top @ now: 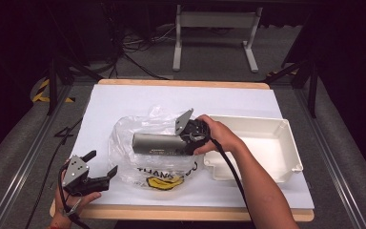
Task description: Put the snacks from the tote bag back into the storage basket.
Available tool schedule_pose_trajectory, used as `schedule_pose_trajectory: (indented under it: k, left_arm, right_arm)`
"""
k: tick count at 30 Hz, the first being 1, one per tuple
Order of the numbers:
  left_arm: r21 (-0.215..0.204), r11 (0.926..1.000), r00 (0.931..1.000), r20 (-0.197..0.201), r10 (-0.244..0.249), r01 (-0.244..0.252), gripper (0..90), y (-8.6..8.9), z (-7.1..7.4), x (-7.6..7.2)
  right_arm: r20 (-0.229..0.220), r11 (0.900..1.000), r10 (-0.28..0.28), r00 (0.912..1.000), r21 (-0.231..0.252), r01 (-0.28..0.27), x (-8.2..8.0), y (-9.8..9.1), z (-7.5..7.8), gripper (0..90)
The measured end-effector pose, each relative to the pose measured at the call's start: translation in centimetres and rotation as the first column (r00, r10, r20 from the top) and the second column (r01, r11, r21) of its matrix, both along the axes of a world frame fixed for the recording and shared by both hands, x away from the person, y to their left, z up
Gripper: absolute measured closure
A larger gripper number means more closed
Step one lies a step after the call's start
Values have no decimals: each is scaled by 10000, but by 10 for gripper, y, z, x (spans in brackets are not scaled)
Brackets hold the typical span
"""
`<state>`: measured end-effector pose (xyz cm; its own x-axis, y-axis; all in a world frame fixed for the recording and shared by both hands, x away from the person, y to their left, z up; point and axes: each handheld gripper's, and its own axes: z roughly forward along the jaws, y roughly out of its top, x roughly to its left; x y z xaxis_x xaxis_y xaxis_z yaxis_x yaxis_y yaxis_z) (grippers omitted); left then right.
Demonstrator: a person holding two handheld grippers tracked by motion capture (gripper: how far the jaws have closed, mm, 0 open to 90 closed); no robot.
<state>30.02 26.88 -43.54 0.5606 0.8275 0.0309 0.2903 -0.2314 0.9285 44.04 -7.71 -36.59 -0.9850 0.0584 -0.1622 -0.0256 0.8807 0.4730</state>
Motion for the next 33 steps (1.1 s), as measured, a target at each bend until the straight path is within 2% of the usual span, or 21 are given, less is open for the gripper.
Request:
schedule_pose_trajectory:
  k: [4,15,22,33]
  left_arm:
    - [-16,10000,10000,14,10,-10,98,0,0,0]
    - [-43,10000,10000,5,-21,21,97,0,1,-1]
    - [82,9999,9999,-67,-81,82,97,-1,0,0]
    - [100,9999,9999,-103,-88,89,98,-3,-1,1]
  right_arm:
    - [51,9995,130,9999,296,-132,-2,1,4,428]
    - [145,9985,384,9992,397,-390,-10,-1,19,428]
    - [296,9971,580,9979,478,-594,-14,-2,31,428]
    - [396,9963,698,9968,483,-717,-19,-20,45,429]
